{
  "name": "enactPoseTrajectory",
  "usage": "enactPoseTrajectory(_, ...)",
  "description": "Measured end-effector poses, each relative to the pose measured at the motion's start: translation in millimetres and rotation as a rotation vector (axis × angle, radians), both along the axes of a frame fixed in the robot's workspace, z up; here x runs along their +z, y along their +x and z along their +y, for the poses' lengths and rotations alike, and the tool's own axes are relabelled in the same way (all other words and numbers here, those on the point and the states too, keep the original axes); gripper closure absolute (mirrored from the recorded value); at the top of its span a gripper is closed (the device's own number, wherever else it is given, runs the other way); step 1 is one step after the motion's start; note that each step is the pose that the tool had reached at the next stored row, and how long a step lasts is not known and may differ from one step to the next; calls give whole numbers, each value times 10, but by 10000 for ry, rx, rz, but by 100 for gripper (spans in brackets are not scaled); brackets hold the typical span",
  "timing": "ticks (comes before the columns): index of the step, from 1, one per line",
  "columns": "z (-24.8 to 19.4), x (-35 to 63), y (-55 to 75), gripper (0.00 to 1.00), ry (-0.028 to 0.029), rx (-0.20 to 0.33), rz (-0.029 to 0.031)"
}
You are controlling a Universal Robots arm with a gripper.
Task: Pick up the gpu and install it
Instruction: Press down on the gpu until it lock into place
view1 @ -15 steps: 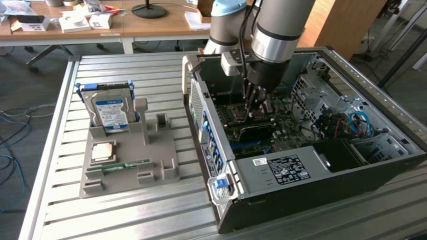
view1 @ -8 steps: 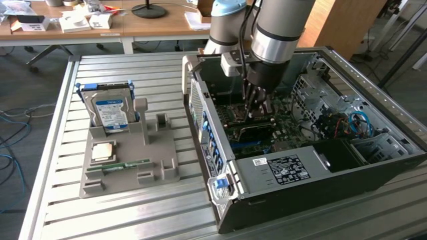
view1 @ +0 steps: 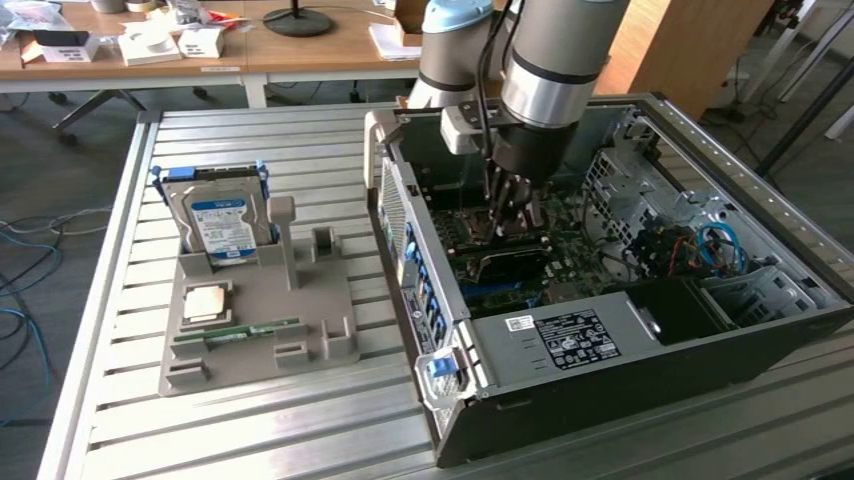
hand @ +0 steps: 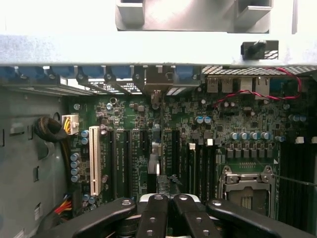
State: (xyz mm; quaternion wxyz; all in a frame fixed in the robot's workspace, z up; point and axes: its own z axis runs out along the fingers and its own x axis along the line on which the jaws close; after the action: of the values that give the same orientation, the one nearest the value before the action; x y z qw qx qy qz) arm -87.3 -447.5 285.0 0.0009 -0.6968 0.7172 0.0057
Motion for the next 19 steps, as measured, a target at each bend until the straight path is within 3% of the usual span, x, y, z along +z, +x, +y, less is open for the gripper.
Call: enactPoseTrajectory(19, 5, -58, -21, 89, -4, 1, 2)
